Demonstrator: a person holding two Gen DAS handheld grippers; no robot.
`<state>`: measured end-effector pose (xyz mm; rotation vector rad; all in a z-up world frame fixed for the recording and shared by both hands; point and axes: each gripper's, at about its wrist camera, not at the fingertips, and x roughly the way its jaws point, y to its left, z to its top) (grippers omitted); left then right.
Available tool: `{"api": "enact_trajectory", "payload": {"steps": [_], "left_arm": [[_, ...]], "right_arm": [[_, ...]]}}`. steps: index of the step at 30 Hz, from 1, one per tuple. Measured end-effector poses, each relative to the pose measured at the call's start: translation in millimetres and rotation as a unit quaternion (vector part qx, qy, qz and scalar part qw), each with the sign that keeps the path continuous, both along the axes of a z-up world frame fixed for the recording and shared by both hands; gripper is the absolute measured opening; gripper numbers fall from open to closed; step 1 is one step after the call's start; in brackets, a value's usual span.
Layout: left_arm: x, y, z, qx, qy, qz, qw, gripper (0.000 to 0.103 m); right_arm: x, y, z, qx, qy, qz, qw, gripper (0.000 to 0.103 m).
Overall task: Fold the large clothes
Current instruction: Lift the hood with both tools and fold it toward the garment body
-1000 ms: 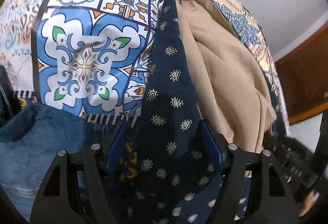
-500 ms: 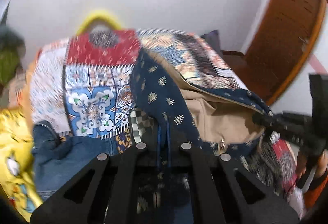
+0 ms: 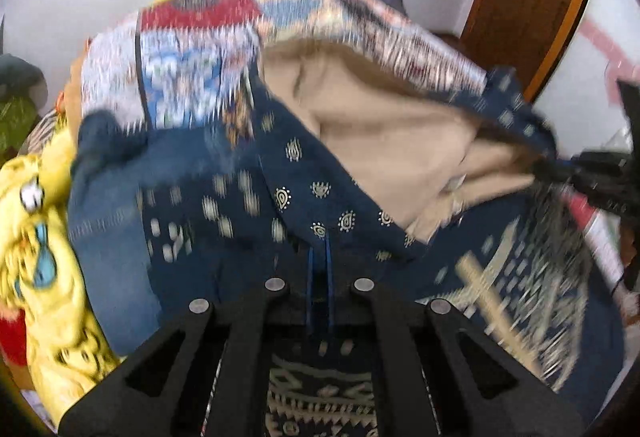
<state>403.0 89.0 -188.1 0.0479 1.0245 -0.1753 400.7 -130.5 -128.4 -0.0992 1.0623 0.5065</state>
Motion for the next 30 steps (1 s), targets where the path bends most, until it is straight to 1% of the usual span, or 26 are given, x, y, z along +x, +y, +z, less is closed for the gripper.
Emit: {"api": "enact_trajectory", "payload": {"steps": [1, 2, 3, 5, 6, 7, 8, 9, 10, 11, 12, 14, 16, 17, 20, 23, 25, 27, 28, 30], "left_arm": [[-5, -2, -11, 0.008, 0.012, -0.001, 0.9999, 0.005], [-11, -3, -16, 0.008, 0.019, -0.001, 0.9998, 0.011], [-15, -3, -22, 0.005, 0.029, 0.001, 0.9996, 0.015], [-22, -2, -25, 0.003, 0.038, 0.004, 0.9993, 0.031], [-25, -2, -23, 0.005, 0.039, 0.003, 0.9992, 0.035], [-29, -3, -19, 0.009, 0.033, 0.001, 0.9994, 0.043], [-32, -3, -15, 0.013, 0.027, -0.001, 0.9996, 0.049], [-34, -3, -7, 0.017, 0.016, -0.001, 0.9997, 0.053], [-36, -2, -1, 0.018, 0.006, -0.001, 0.9998, 0.054], [-37, 0, 9, 0.014, -0.008, 0.001, 0.9999, 0.058], [-36, 1, 17, 0.01, -0.018, 0.005, 0.9998, 0.06], [-32, 7, 32, 0.001, -0.039, 0.018, 0.9991, 0.066], [-22, 14, 45, -0.005, -0.06, 0.036, 0.9975, 0.07], [-16, 17, 48, -0.006, -0.064, 0.043, 0.997, 0.07], [7, 30, 50, -0.024, -0.065, 0.069, 0.9952, 0.071], [35, 43, 38, -0.041, -0.053, 0.086, 0.994, 0.071], [55, 52, 23, -0.054, -0.037, 0.101, 0.9927, 0.071], [69, 56, 10, -0.071, -0.021, 0.107, 0.9915, 0.071], [76, 58, 3, -0.077, -0.013, 0.108, 0.991, 0.07], [85, 56, -6, -0.077, -0.009, 0.107, 0.9913, 0.07]], "right_arm": [[-2, 0, -7, -0.011, 0.006, -0.005, 1.0, 0.011], [-2, 1, -13, -0.027, 0.011, -0.012, 1.0, 0.012], [-4, -2, -15, -0.041, 0.016, -0.016, 0.999, 0.012], [-3, -2, -16, -0.063, 0.027, -0.021, 0.997, 0.013], [-4, -4, -12, -0.065, 0.031, -0.02, 0.997, 0.013], [-5, -4, -9, -0.062, 0.03, -0.019, 0.997, 0.014], [-4, -4, 0, -0.053, 0.027, -0.016, 0.998, 0.016], [-5, -4, 7, -0.046, 0.023, -0.014, 0.999, 0.024], [-4, -4, 17, -0.035, 0.015, -0.013, 0.999, 0.031], [-5, -3, 24, -0.027, 0.005, -0.014, 1.0, 0.047], [-4, 0, 36, -0.013, -0.015, -0.014, 1.0, 0.061], [-1, 7, 56, 0.009, -0.048, -0.012, 0.999, 0.071], [4, 19, 67, 0.017, -0.063, -0.005, 0.998, 0.072], [8, 27, 70, 0.019, -0.068, 0.0, 0.998, 0.072], [20, 57, 69, 0.012, -0.076, 0.022, 0.997, 0.072], [31, 86, 55, -0.007, -0.075, 0.04, 0.996, 0.072], [45, 102, 37, -0.017, -0.058, 0.041, 0.997, 0.072], [55, 112, 24, -0.012, -0.03, 0.048, 0.998, 0.072], [63, 115, 19, 0.001, -0.018, 0.048, 0.999, 0.072], [74, 119, 14, 0.022, -0.01, 0.046, 0.999, 0.072]]}}
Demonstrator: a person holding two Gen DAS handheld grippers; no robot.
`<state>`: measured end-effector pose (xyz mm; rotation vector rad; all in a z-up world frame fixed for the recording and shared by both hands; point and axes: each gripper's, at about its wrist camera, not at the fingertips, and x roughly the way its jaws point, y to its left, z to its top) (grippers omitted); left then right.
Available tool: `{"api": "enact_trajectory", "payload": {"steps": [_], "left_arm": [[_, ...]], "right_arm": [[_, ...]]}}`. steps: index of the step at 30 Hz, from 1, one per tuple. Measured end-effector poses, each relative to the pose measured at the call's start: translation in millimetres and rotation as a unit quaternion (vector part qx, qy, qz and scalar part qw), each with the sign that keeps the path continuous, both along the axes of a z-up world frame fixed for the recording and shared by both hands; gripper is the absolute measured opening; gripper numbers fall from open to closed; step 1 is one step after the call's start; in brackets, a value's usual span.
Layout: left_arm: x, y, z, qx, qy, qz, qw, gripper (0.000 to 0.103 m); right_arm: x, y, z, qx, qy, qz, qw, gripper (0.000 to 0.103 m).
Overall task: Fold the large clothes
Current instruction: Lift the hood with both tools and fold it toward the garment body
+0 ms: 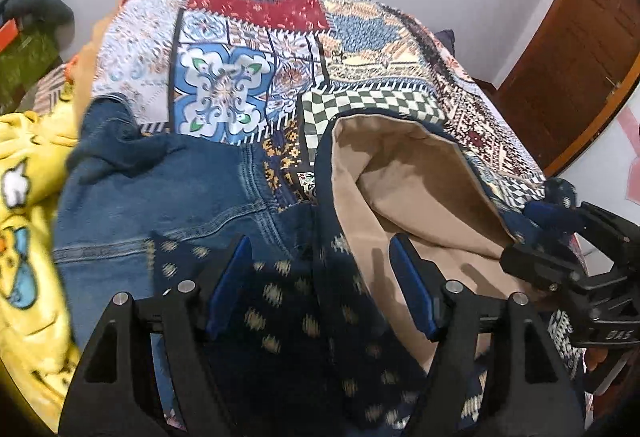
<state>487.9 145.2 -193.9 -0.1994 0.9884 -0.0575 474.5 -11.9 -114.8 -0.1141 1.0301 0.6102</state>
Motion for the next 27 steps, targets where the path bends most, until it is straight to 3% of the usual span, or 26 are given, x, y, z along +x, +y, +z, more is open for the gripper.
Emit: {"api": "enact_trajectory", "payload": {"steps": [2, 6, 7, 9, 12, 21, 27], "left_arm": [[7, -4, -7, 0.011, 0.001, -0.002, 0.9999, 0.068], [17, -16, -14, 0.033, -0.003, -0.015, 0.9993, 0.046], [17, -20, -13, 0.04, -0.01, -0.019, 0.999, 0.038], [16, -25, -9, 0.045, -0.019, -0.03, 0.9983, 0.01], [4, -34, 9, 0.052, -0.049, -0.044, 0.9965, 0.007], [-74, -77, 95, 0.048, -0.132, -0.132, 0.9813, 0.006], [-125, -105, 100, 0.059, -0.114, -0.175, 0.976, 0.006]], "right_arm": [[11, 4, -5, -0.005, 0.001, 0.0, 1.0, 0.07], [27, 10, -21, -0.023, 0.025, 0.005, 0.999, 0.039], [29, 10, -25, -0.021, 0.031, 0.007, 0.999, 0.034], [30, 6, -26, -0.019, 0.03, 0.003, 0.999, 0.019], [22, -8, -14, 0.006, 0.023, -0.002, 1.0, 0.01], [-58, -72, 66, 0.045, -0.041, 0.004, 0.998, 0.008], [-111, -107, 84, 0.057, -0.039, 0.002, 0.998, 0.008]]}}
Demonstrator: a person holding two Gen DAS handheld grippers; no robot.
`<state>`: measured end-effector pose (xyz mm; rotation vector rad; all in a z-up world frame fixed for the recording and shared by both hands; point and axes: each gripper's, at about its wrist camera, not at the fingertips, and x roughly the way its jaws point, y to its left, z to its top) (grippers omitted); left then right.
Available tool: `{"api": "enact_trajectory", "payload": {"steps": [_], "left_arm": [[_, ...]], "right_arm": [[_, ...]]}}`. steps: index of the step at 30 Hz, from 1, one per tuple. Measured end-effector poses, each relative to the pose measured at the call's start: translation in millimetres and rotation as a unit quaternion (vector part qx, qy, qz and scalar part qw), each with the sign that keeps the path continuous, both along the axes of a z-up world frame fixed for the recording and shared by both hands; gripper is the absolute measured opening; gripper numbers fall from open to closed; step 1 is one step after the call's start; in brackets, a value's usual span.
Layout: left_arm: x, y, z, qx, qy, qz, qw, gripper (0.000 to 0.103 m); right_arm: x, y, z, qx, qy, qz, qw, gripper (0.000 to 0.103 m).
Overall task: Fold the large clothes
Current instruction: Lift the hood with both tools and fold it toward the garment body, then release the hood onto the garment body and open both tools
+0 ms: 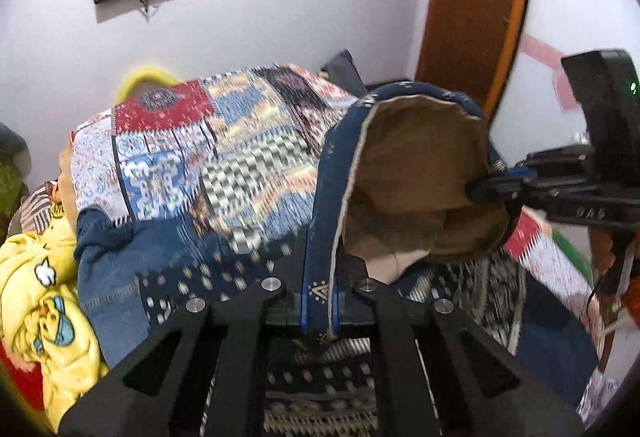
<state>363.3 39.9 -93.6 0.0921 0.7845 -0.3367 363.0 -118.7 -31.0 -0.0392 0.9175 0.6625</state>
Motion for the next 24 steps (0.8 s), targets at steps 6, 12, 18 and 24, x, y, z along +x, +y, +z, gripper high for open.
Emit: {"api": "enact_trajectory", "payload": {"steps": [6, 12, 18, 24], "left_arm": [[-36, -14, -41, 0.029, 0.077, -0.018, 0.9964, 0.016], [-76, -12, -67, 0.006, 0.138, -0.01, 0.9904, 0.049], [-113, -5, -54, 0.011, 0.124, -0.005, 0.9922, 0.052], [-111, 6, -11, -0.018, 0.067, 0.027, 0.9972, 0.061]], "right_arm": [[-35, -20, -32, 0.004, 0.063, 0.002, 0.998, 0.011], [-63, -22, -53, -0.036, 0.099, 0.016, 0.994, 0.023], [-94, -31, -41, -0.058, 0.066, 0.029, 0.996, 0.04], [-92, -34, -18, -0.041, 0.03, 0.014, 0.999, 0.054]]}}
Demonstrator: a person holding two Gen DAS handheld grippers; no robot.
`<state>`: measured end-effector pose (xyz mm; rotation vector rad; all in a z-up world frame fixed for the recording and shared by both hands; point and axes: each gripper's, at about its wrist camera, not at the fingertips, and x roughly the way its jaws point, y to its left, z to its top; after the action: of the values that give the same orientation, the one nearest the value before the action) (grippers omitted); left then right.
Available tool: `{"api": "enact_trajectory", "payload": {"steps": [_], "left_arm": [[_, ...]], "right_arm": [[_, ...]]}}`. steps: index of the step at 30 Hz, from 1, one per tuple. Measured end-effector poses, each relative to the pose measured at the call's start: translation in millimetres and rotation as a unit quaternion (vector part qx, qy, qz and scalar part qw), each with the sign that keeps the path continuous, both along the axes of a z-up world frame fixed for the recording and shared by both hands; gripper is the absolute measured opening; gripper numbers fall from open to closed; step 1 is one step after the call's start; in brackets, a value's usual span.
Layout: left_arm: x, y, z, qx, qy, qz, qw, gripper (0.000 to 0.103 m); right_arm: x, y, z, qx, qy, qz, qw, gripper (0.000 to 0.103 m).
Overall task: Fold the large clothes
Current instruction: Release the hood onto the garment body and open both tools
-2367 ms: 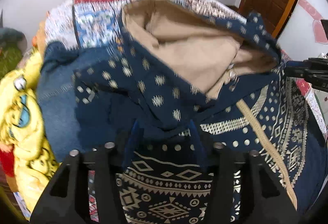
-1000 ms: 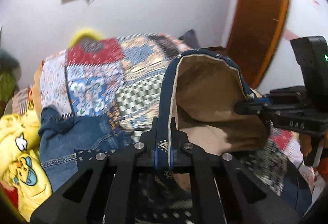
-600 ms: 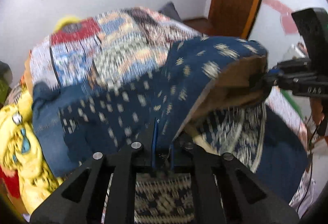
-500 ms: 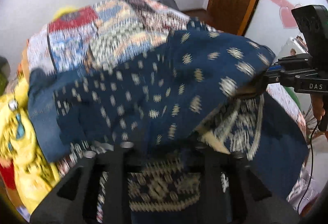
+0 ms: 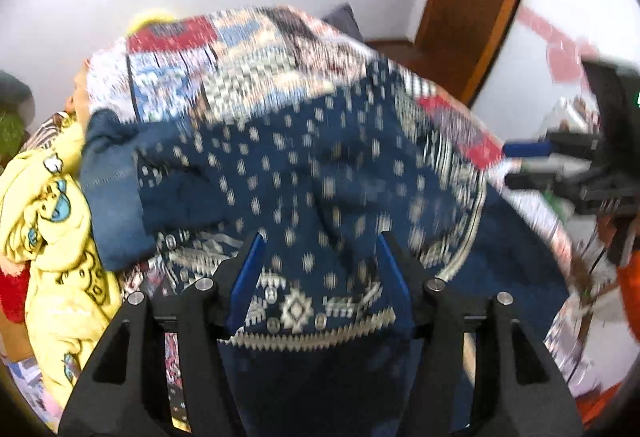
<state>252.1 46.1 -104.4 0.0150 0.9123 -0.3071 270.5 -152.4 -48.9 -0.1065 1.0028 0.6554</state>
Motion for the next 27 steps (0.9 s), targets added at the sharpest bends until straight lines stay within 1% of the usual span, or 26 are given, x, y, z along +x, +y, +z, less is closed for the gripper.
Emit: {"api": "enact_trajectory", "payload": {"steps": [1, 3, 5, 8, 10, 12, 13, 15, 17, 19, 22, 25, 27], "left_arm": [[3, 1, 6, -0.007, -0.012, 0.01, 0.9999, 0.063], [12, 0, 8, -0.012, -0.021, 0.025, 0.9994, 0.07], [21, -7, 0, -0.011, -0.01, 0.023, 0.9996, 0.071], [30, -20, -32, 0.015, 0.02, 0.024, 0.9994, 0.071], [34, -26, -63, 0.032, 0.05, 0.031, 0.9978, 0.071], [35, -28, -86, 0.04, 0.075, 0.037, 0.9957, 0.071], [36, -27, -99, 0.042, 0.088, 0.04, 0.9944, 0.071], [34, -22, -108, 0.024, 0.093, 0.047, 0.9942, 0.074], [32, -14, -106, 0.008, 0.092, 0.053, 0.9943, 0.074], [31, -3, -96, -0.002, 0.09, 0.057, 0.9943, 0.074], [33, 18, -70, -0.004, 0.057, 0.069, 0.996, 0.074], [38, 48, -47, 0.0, 0.025, 0.099, 0.9948, 0.075], [49, 70, -39, -0.001, 0.013, 0.122, 0.9925, 0.081]], "right_arm": [[3, 2, 2, 0.005, -0.006, -0.007, 1.0, 0.054], [11, 8, -4, 0.013, 0.001, -0.015, 1.0, 0.054], [16, 14, -14, 0.011, 0.015, -0.024, 1.0, 0.054], [25, 20, -44, -0.002, 0.051, -0.037, 0.998, 0.054], [29, 23, -66, -0.015, 0.078, -0.042, 0.996, 0.054], [31, 22, -88, -0.03, 0.104, -0.046, 0.993, 0.054], [32, 21, -99, -0.038, 0.12, -0.05, 0.991, 0.054], [33, 17, -110, -0.032, 0.135, -0.052, 0.989, 0.054], [34, 11, -106, -0.022, 0.135, -0.053, 0.989, 0.054], [37, 4, -97, -0.017, 0.126, -0.055, 0.99, 0.054], [44, -8, -79, -0.003, 0.102, -0.064, 0.993, 0.054], [57, -23, -62, 0.015, 0.079, -0.083, 0.993, 0.054], [68, -33, -55, 0.026, 0.069, -0.097, 0.993, 0.054]]}}
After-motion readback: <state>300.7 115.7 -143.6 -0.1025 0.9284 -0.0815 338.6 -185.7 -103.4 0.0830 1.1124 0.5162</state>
